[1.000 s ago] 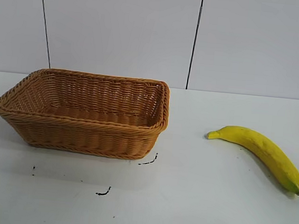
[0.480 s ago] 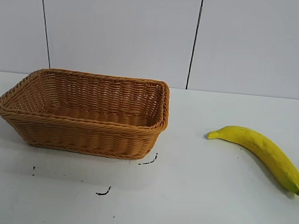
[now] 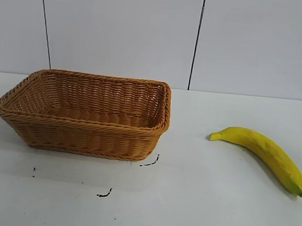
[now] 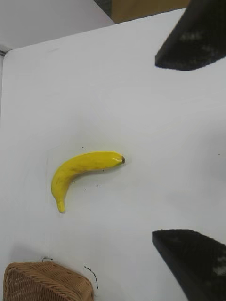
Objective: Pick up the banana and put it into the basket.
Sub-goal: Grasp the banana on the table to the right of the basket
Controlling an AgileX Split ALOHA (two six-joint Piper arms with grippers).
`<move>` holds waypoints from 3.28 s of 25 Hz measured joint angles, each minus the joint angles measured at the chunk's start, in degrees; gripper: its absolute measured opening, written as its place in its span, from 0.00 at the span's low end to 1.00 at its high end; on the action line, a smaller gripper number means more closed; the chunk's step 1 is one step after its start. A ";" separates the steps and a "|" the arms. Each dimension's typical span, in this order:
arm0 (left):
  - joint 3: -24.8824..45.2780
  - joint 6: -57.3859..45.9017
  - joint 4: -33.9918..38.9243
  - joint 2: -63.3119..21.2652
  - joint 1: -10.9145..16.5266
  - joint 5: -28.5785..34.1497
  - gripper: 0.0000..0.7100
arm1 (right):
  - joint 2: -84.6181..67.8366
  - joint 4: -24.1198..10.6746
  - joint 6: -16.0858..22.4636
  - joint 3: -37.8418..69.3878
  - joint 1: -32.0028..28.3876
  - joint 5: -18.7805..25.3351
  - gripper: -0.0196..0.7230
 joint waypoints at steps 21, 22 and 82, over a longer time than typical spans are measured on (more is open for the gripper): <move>0.00 0.00 0.00 0.00 0.00 0.00 0.98 | 40.79 1.48 -12.78 -21.38 3.04 1.00 0.91; 0.00 0.00 0.00 0.00 0.00 0.00 0.98 | 41.27 1.41 -12.86 -21.38 4.15 0.49 0.91; 0.00 0.00 0.00 0.00 0.00 0.00 0.98 | 66.13 -2.28 -9.73 -34.38 5.82 -2.66 0.46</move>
